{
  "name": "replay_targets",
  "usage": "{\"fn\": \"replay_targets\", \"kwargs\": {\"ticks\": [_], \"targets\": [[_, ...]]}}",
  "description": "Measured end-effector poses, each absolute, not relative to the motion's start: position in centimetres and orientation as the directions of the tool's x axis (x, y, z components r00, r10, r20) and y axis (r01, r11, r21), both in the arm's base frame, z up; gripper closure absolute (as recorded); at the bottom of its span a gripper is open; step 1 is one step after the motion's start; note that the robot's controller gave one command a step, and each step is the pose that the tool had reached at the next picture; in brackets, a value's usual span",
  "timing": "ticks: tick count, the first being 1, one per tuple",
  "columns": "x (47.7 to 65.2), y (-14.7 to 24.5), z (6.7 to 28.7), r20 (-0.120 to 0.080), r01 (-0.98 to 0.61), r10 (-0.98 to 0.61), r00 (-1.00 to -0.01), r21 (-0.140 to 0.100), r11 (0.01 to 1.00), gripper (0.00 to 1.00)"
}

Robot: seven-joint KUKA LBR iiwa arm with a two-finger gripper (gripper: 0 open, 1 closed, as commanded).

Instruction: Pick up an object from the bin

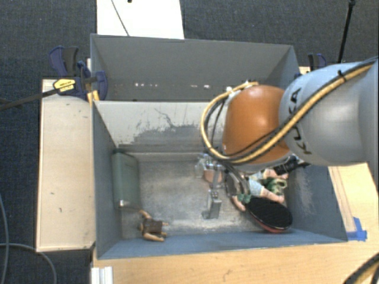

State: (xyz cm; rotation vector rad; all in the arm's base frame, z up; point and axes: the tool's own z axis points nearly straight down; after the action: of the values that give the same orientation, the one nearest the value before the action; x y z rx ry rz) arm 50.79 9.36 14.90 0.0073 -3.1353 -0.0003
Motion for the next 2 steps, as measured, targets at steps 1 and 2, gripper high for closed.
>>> {"fn": "replay_targets", "kwargs": {"ticks": [1,2], "targets": [[51.0,9.3,15.3,-0.002,-0.002,-0.002,-1.000,0.001,1.000,0.00],[51.0,7.6,17.1,0.002,-0.097,-0.097,-0.995,0.002,0.995,0.00]]}}
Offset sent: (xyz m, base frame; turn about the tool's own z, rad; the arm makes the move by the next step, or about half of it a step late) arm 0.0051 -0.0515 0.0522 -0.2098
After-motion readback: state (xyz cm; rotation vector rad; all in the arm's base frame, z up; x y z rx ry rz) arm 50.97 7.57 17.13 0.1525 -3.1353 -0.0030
